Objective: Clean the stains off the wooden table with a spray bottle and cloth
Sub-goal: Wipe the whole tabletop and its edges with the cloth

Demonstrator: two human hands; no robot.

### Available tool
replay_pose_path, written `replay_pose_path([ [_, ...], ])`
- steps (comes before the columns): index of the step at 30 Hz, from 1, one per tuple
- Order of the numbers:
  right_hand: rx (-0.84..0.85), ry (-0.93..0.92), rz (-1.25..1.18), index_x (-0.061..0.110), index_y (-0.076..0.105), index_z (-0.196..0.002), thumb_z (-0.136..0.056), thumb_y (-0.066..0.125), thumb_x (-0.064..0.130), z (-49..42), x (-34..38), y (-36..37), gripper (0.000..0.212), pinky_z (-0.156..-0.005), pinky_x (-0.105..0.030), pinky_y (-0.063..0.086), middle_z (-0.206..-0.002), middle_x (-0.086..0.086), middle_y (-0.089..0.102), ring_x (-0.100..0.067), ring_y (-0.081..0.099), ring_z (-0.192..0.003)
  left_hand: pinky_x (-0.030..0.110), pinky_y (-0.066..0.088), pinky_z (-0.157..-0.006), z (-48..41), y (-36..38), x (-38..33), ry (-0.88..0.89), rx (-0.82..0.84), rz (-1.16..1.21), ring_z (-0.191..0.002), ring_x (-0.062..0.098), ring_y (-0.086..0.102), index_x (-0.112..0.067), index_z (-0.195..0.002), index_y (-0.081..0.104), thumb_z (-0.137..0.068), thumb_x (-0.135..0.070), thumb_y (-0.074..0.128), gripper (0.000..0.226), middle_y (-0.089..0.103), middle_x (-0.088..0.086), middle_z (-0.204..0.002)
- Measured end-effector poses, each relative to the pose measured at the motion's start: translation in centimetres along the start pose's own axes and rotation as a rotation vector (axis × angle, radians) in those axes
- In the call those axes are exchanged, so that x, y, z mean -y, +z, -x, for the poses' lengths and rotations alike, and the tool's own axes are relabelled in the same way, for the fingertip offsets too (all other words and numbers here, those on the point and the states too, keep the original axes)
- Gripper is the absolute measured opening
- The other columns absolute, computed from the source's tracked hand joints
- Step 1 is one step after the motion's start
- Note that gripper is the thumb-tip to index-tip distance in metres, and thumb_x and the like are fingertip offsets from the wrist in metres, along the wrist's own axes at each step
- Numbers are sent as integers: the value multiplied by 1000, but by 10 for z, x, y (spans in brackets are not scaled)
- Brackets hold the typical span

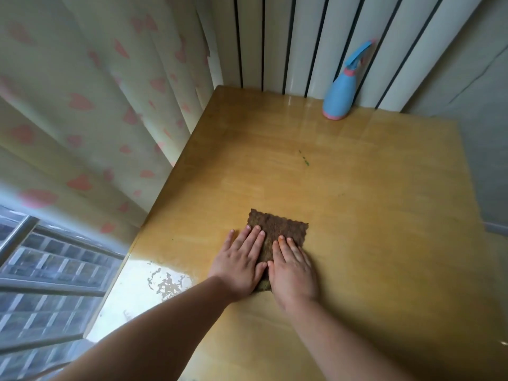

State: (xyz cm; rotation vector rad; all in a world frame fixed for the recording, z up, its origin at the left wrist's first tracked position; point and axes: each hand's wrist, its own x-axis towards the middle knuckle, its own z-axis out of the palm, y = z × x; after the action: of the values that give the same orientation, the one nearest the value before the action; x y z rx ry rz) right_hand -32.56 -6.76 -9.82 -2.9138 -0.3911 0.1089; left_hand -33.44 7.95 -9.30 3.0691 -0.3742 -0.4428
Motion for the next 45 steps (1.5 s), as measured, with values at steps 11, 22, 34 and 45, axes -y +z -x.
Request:
replay_pose_path([
  [11,184,-38,-62,14,77,-101,-83,35,38,21,4,-12,52,-86,-32,54,-112,-1,71,-17,67,-105,45,-5,-119,26,11,-4,2,6,13,-150,21,-8,-14,-155,4,-100,-50,11,67,-2,4,-163],
  [22,68,15,-44,21,67,-119,-75,71,42,9,2,-19,49,-100,-39,45,-133,-2,58,-24,56,-120,48,10,-117,24,8,-1,-30,-47,31,-147,23,28,-10,-150,38,-98,-47,28,65,36,7,-156],
  [34,123,-36,20,6,57,-132,-84,61,37,26,5,2,57,-112,-37,15,-143,-10,51,-26,46,-133,42,8,-118,35,22,-6,-33,-94,38,-146,23,30,-8,-149,38,-97,-43,26,64,37,8,-155],
  [45,181,-75,3,14,64,-126,-85,40,43,70,17,-3,56,-112,-36,28,-137,-3,57,-21,52,-128,46,19,-115,85,38,-10,12,-81,51,-144,25,34,-7,-147,41,-97,-42,31,62,40,9,-154],
])
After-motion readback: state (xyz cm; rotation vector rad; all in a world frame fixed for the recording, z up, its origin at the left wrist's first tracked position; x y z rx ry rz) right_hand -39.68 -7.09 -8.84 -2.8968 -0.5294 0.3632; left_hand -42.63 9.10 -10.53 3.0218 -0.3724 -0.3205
